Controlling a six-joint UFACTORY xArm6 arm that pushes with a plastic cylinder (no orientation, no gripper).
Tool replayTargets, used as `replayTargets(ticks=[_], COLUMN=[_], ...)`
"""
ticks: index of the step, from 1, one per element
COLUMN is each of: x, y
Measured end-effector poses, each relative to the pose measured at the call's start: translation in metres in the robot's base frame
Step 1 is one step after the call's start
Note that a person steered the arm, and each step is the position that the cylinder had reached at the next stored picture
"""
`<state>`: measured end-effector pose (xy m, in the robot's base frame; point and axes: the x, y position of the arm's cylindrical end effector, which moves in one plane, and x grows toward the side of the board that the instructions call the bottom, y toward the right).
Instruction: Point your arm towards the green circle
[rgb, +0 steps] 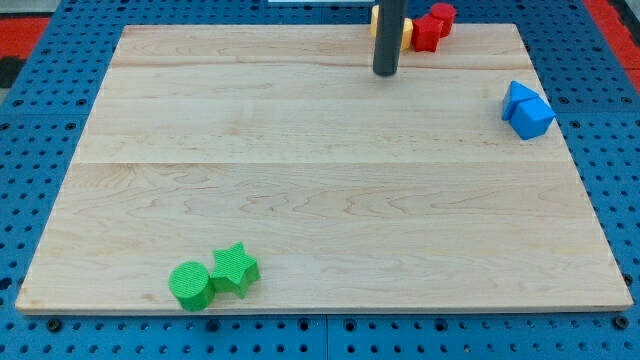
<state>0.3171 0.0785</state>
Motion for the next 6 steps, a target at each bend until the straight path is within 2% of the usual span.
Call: replayTargets(ticks=[1,3,4,5,6], x=[0.052,0.161,0.194,0.194,0.223], y=[-0.023,-0.129,-0.185,-0.189,-0.25])
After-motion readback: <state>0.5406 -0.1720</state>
